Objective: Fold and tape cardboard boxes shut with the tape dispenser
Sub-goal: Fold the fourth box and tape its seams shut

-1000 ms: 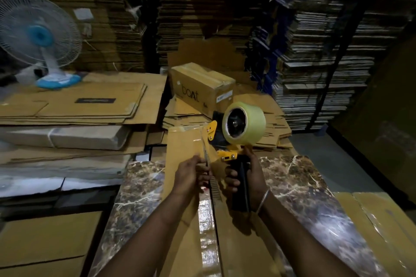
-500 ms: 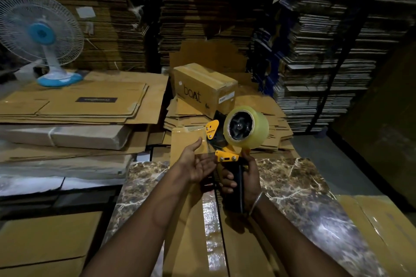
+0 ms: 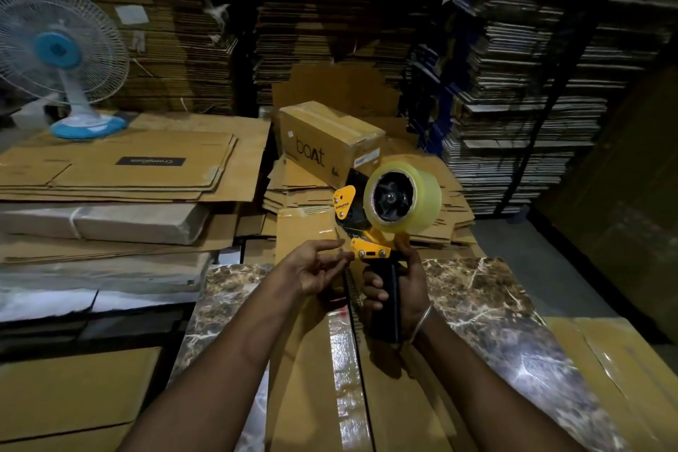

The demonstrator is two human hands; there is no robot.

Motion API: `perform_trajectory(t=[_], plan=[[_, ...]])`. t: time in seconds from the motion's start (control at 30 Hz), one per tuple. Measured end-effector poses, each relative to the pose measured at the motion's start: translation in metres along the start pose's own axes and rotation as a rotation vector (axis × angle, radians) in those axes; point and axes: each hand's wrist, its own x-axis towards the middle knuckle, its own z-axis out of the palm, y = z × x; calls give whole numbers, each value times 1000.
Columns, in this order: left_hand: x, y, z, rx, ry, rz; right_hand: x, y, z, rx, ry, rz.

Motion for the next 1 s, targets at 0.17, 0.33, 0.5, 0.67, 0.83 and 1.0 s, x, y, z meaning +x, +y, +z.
perform_trajectory(t=[0.17, 0.33, 0.5, 0.67, 0.83, 1.0], plan=[[-2, 1, 3, 94, -53, -68, 0, -4, 7, -38, -24, 1], [-2, 2, 6, 17, -16, -3, -3, -5, 9, -31, 4, 17], [2, 5, 1, -1, 25, 19, -4, -1, 5, -32, 16, 22], [-1, 19, 2, 153, 79, 17, -6, 1, 5, -58, 66, 27], [6, 44, -3, 460, 180, -32, -9, 6, 3, -71, 160, 78], [14, 58, 6, 1047, 299, 86, -6, 16, 1, -115, 216, 107]])
